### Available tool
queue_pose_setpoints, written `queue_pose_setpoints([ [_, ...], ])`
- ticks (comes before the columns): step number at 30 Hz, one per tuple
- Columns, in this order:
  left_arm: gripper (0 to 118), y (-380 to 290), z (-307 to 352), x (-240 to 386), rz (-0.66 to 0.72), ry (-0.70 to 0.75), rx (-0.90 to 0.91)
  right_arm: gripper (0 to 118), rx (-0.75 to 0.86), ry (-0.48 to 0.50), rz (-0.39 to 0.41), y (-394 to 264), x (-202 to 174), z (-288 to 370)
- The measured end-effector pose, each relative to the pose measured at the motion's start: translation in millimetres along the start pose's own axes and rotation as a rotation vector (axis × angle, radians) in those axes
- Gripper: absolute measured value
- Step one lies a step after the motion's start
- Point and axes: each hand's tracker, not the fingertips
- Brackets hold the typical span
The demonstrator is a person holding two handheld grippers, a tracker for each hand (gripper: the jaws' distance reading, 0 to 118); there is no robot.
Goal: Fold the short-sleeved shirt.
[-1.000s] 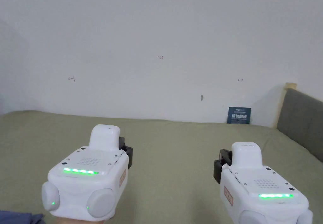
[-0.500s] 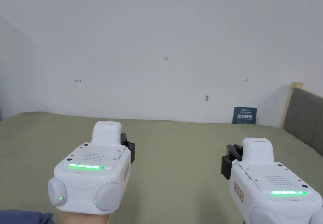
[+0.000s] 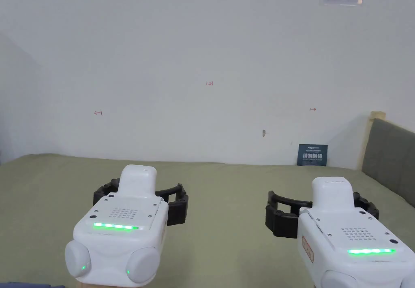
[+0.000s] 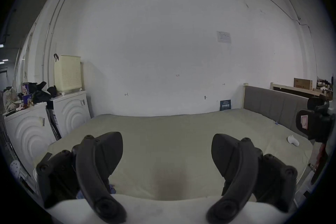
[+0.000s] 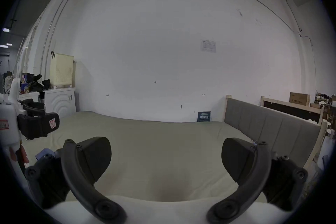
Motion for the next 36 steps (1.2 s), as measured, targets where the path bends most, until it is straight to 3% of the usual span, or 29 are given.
queue_pose_setpoints([
  [13,105,6,17,2,0.008,-0.038,0.022,118,-0.029,0.078,-0.047,9,8,-6],
  [18,105,10,23,2,0.025,-0.045,0.027,118,-0.098,-0.008,0.014,15,-6,-13],
  [21,105,12,25,1,0.031,-0.05,0.028,118,-0.08,0.051,0.02,14,-4,-11],
  [24,105,13,25,0,0.026,-0.049,0.027,118,-0.087,0.11,-0.029,16,-5,-7],
  [28,105,14,25,-1,0.039,-0.051,0.002,118,-0.087,0.1,-0.039,20,-5,-6],
  [33,105,15,30,-2,0.041,-0.046,0.015,118,-0.088,0.044,0.005,23,-5,-10],
  [36,105,18,29,-4,0.05,-0.047,0.005,118,-0.095,0.045,-0.022,23,-3,-10],
])
